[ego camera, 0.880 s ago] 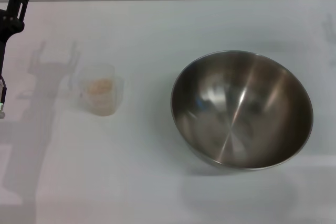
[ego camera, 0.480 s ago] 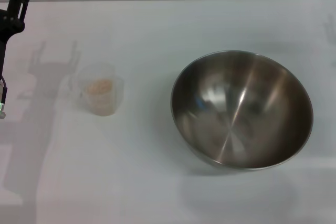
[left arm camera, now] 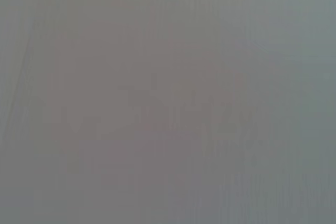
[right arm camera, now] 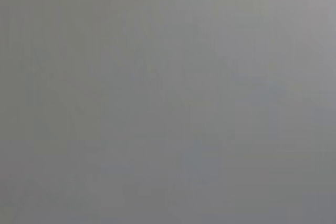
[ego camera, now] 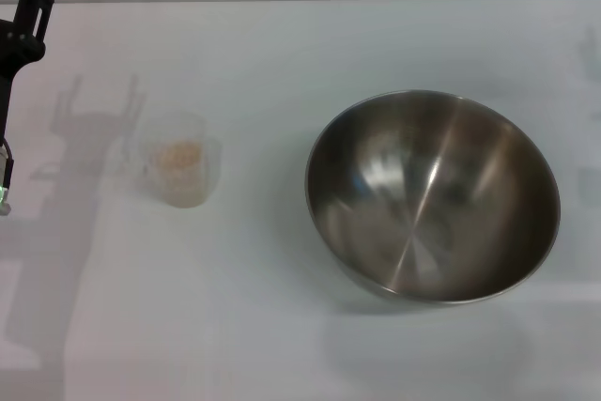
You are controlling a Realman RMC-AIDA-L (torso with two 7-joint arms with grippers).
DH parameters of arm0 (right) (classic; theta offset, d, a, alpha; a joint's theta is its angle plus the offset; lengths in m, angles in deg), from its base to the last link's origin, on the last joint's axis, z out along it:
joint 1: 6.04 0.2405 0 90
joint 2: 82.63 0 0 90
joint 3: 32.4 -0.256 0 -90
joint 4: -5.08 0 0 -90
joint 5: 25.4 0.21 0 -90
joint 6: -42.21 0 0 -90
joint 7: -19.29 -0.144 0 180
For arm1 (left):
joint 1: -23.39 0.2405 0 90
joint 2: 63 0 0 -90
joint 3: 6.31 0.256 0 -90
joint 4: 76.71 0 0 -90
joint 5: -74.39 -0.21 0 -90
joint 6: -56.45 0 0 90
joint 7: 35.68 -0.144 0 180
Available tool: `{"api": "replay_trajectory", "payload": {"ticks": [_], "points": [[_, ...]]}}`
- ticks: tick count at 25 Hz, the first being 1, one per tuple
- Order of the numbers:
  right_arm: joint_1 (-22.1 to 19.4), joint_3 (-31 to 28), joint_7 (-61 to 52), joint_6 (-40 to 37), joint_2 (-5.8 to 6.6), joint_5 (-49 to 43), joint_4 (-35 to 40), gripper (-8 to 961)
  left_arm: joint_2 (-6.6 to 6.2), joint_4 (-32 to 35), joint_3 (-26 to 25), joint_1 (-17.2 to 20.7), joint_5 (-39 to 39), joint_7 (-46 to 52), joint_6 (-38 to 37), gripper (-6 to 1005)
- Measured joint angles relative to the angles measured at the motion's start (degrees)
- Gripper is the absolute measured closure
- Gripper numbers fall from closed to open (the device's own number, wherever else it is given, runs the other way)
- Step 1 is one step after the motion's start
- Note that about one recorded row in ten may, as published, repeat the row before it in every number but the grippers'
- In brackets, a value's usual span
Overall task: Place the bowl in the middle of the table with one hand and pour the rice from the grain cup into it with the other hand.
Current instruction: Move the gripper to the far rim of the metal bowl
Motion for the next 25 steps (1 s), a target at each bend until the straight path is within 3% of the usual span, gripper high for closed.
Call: {"api": "replay_trajectory", "payload": {"ticks": [4,8,11,12,13,15,25], "points": [[-0.4,-0.2,-0.1,2.7,-0.05,0.0,2.9,257,0.00,0.0,0.0,0.0,0.0,0.0,-0.1,239],[-4.3,-0.4,-3.1,16.7,0.08,-0.2,15.8,257,0.00,0.0,0.0,0.1,0.0,0.0,-0.4,239],[-7.6,-2.5,-3.3,34.6,0.14,-2.5,29.2,258,0.00,0.0,0.0,0.2,0.0,0.0,-0.5,240],[-8.5,-4.3,-3.3,46.9,0.04,-4.4,36.1,258,0.00,0.0,0.0,0.2,0.0,0.0,-0.5,240],[-8.5,-4.3,-3.3,46.9,0.04,-4.4,36.1,258,0.00,-0.1,0.0,0.2,0.0,0.0,-0.5,240],[-8.8,-5.3,-3.3,57.2,-0.01,-5.3,41.5,258,0.00,-0.1,0.0,0.2,0.0,0.0,-0.5,240],[-7.1,-16.5,-2.9,122.1,0.06,-5.4,73.1,259,0.00,-0.1,-0.1,0.3,0.3,0.2,-0.6,242]]}}
